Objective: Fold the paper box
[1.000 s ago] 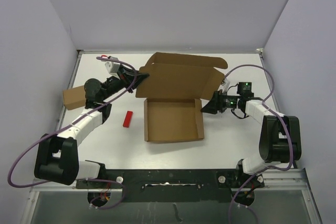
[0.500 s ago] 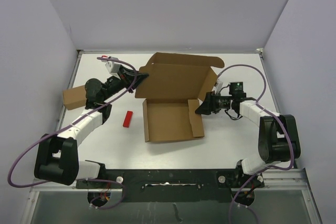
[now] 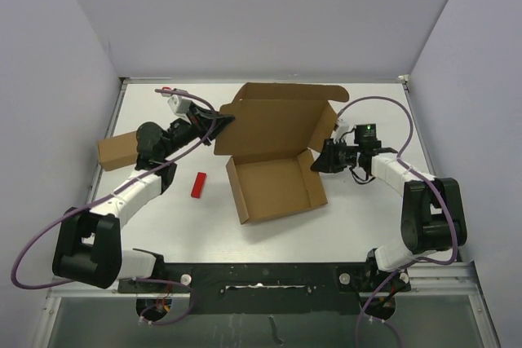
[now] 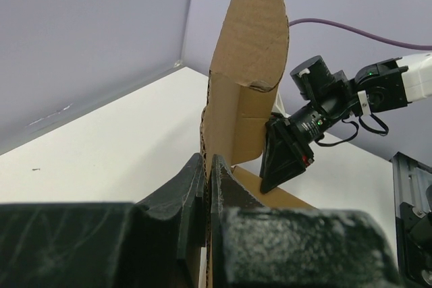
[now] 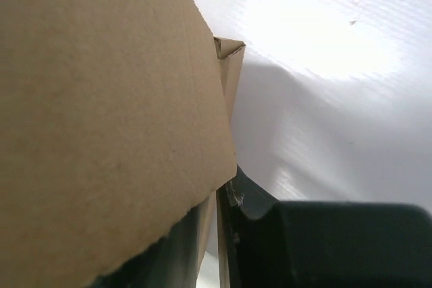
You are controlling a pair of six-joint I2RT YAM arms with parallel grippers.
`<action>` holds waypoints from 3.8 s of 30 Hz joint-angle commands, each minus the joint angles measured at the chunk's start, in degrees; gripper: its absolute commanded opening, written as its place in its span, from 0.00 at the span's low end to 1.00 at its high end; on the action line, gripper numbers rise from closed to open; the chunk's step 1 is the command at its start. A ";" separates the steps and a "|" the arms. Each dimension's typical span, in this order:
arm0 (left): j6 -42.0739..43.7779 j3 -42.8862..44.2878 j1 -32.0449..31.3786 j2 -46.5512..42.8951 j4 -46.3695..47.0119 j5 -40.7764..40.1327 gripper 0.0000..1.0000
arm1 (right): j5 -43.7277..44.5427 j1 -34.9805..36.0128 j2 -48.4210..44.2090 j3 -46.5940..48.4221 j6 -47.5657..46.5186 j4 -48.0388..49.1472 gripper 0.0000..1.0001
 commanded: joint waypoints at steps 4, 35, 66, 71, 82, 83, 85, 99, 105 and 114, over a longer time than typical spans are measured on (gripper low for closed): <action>-1.83 0.93 -2.57 -1.14 2.76 -1.68 0.00 | 13.01 2.13 -3.73 5.78 -12.72 -4.09 0.08; 1.99 -3.39 -11.80 2.44 1.48 -12.05 0.00 | 24.32 7.26 6.67 10.49 -29.69 -17.88 0.39; 3.93 -4.45 -12.71 1.16 1.46 -13.96 0.00 | 8.67 6.14 8.20 12.22 -29.37 -22.87 0.31; 3.52 -4.04 -13.39 1.59 1.80 -12.44 0.00 | 13.89 6.21 5.31 12.58 -29.10 -21.05 0.05; 0.40 -2.69 -15.39 6.17 1.91 -10.03 0.03 | 28.47 7.45 -1.38 11.58 -35.37 -16.60 0.00; 0.51 -2.73 -15.56 6.51 1.57 -10.30 0.03 | 29.76 7.67 -1.04 11.51 -35.70 -16.30 0.02; 1.60 -2.92 -16.03 6.96 0.25 -11.60 0.02 | 31.45 8.19 -0.05 11.40 -36.34 -16.05 0.08; 13.10 -5.15 -21.02 5.43 -5.38 -20.21 0.00 | 25.97 8.22 1.66 10.15 -38.48 -22.40 0.36; 14.11 -5.24 -21.49 4.47 -5.81 -21.42 0.00 | 26.36 8.11 1.94 9.54 -38.52 -23.69 0.48; 14.07 -5.59 -21.69 3.38 -6.01 -23.15 0.00 | 16.34 5.62 -0.25 8.86 -38.84 -26.32 0.68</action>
